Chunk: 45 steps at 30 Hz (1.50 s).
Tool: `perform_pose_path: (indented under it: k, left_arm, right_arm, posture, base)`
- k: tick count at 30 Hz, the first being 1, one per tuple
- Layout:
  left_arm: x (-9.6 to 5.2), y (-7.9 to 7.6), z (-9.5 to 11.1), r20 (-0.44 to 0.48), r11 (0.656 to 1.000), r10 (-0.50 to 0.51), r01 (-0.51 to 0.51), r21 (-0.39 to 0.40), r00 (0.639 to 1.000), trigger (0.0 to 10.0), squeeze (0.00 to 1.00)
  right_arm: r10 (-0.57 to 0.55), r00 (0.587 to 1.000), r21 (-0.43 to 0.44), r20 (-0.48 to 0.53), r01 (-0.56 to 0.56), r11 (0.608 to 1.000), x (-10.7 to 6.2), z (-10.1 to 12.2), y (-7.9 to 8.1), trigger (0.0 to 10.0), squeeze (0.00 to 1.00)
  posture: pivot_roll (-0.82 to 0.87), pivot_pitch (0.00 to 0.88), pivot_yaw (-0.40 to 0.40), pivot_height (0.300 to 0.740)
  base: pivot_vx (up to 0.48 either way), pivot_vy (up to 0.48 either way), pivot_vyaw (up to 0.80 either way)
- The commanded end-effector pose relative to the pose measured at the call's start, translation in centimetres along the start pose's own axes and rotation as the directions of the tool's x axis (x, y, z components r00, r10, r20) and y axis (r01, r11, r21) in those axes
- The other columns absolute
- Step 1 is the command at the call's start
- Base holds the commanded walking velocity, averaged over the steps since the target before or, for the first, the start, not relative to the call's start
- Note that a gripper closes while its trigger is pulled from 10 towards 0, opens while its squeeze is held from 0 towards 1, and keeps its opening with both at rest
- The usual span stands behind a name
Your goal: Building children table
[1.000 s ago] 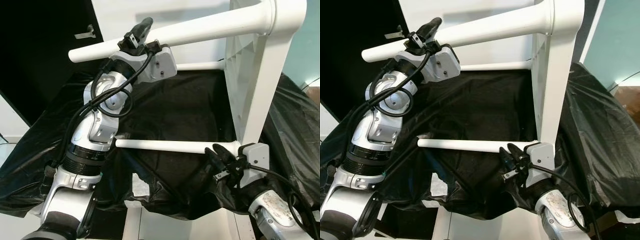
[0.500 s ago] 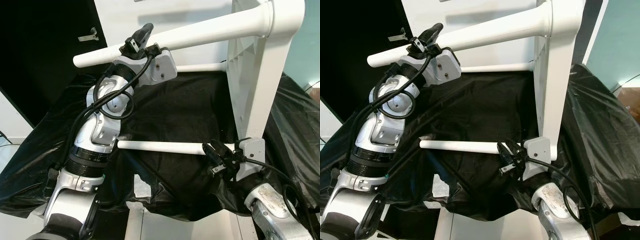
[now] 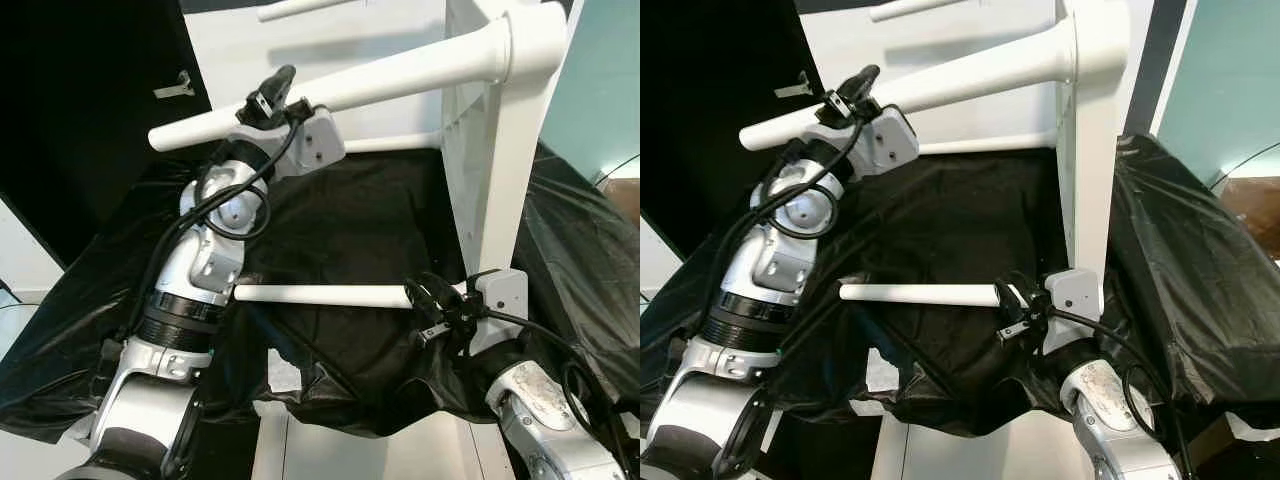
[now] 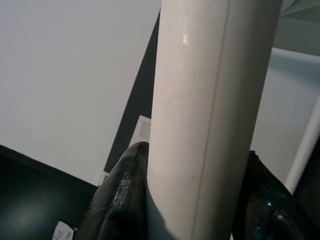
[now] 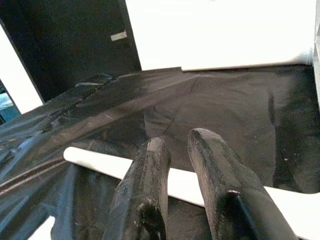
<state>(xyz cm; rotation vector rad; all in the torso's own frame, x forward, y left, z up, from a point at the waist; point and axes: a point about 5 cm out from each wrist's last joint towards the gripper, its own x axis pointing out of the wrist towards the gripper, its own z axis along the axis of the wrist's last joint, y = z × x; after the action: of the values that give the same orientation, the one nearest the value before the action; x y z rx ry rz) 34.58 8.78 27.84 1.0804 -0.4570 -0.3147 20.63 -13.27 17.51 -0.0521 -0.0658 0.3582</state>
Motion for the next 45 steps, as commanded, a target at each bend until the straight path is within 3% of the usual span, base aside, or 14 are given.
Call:
perform_pose_path:
  k: [1,4,6,8,12,15,16,25,35,38,41,44,45]
  left_arm:
    - [-2.5,-10.5,-5.6,-0.214,0.850,-0.399,0.272,-0.451,0.892,0.0,0.00]
    - [-2.6,-10.7,-5.6,-0.213,0.820,-0.407,0.253,-0.513,0.888,0.0,0.00]
    - [-2.7,-11.0,-5.3,-0.193,0.746,-0.417,0.213,-0.631,0.888,0.0,0.00]
    - [-2.6,-10.8,-5.1,-0.183,0.730,-0.412,0.203,-0.653,0.893,0.0,0.00]
    - [-2.2,-10.4,-4.8,-0.164,0.723,-0.403,0.203,-0.661,0.901,0.0,0.00]
    - [-1.8,-10.1,-4.7,-0.154,0.744,-0.397,0.219,-0.631,0.905,0.0,0.00]
    - [-1.6,-9.9,-4.5,-0.147,0.760,-0.396,0.233,-0.607,0.906,10.0,0.00]
    - [-0.7,-9.7,-3.7,-0.127,0.819,-0.416,0.310,-0.482,0.901,10.0,0.00]
    - [-0.1,-9.9,-2.9,-0.109,0.788,-0.447,0.333,-0.518,0.888,10.0,0.00]
    - [0.0,-10.2,-3.1,-0.111,0.746,-0.483,0.341,-0.572,0.869,10.0,0.00]
    - [0.0,-10.3,-3.1,-0.103,0.732,-0.490,0.345,-0.587,0.865,10.0,0.00]
    - [-0.1,-10.2,-2.9,-0.057,0.632,-0.534,0.353,-0.690,0.843,10.0,0.00]
    - [-0.1,-10.2,-2.9,-0.057,0.632,-0.534,0.353,-0.690,0.843,10.0,0.00]
  right_arm:
    - [-0.003,1.000,0.000,0.011,0.003,1.000,0.2,0.4,0.1,10.0,0.00]
    - [-0.007,1.000,-0.002,0.013,0.007,1.000,0.3,0.4,0.1,10.0,0.00]
    - [-0.010,1.000,-0.002,0.015,0.010,1.000,0.3,0.5,0.1,10.0,0.00]
    - [-0.011,1.000,-0.003,0.015,0.011,1.000,0.3,0.5,0.1,10.0,0.00]
    - [-0.011,1.000,-0.005,0.012,0.011,1.000,0.4,0.5,0.1,10.0,0.00]
    - [-0.010,1.000,-0.005,0.010,0.010,1.000,0.5,0.4,0.1,10.0,0.00]
    - [-0.009,1.000,-0.006,0.008,0.009,1.000,0.5,0.4,0.0,10.0,0.00]
    - [-0.006,1.000,-0.007,0.005,0.006,1.000,0.7,0.2,0.1,10.0,0.00]
    - [-0.008,1.000,-0.004,0.008,0.008,1.000,0.9,0.1,0.2,10.0,0.00]
    - [-0.008,1.000,-0.003,0.011,0.008,1.000,1.0,0.2,0.3,10.0,0.00]
    - [-0.007,1.000,-0.003,0.012,0.008,1.000,1.0,0.2,0.3,10.0,0.00]
    - [-0.009,1.000,-0.003,0.016,0.009,1.000,1.2,0.2,0.2,10.0,0.00]
    - [-0.009,1.000,-0.003,0.016,0.009,1.000,1.2,0.2,0.2,10.0,0.00]
  posture:
    - [-0.06,0.046,0.024,0.740]
    - [-0.06,0.046,0.023,0.740]
    - [-0.06,0.047,0.022,0.740]
    - [-0.06,0.048,0.022,0.740]
    - [-0.06,0.049,0.021,0.740]
    - [-0.05,0.049,0.020,0.740]
    - [-0.05,0.048,0.020,0.740]
    - [-0.05,0.045,0.025,0.740]
    - [-0.06,0.044,0.032,0.740]
    - [-0.06,0.042,0.034,0.740]
    - [-0.06,0.042,0.035,0.740]
    - [-0.05,0.037,0.037,0.740]
    - [-0.05,0.037,0.037,0.740]
  base:
    - [0.000,0.000,0.00]
    - [0.000,0.000,0.00]
    - [0.000,0.000,0.00]
    - [0.000,0.000,0.00]
    - [0.000,0.000,0.00]
    - [0.000,0.000,0.00]
    - [0.000,0.000,0.00]
    - [0.000,0.000,0.00]
    - [0.000,0.000,0.00]
    - [0.000,0.000,0.00]
    - [0.000,0.000,0.00]
    - [0.000,0.000,0.00]
    - [0.000,0.000,0.00]
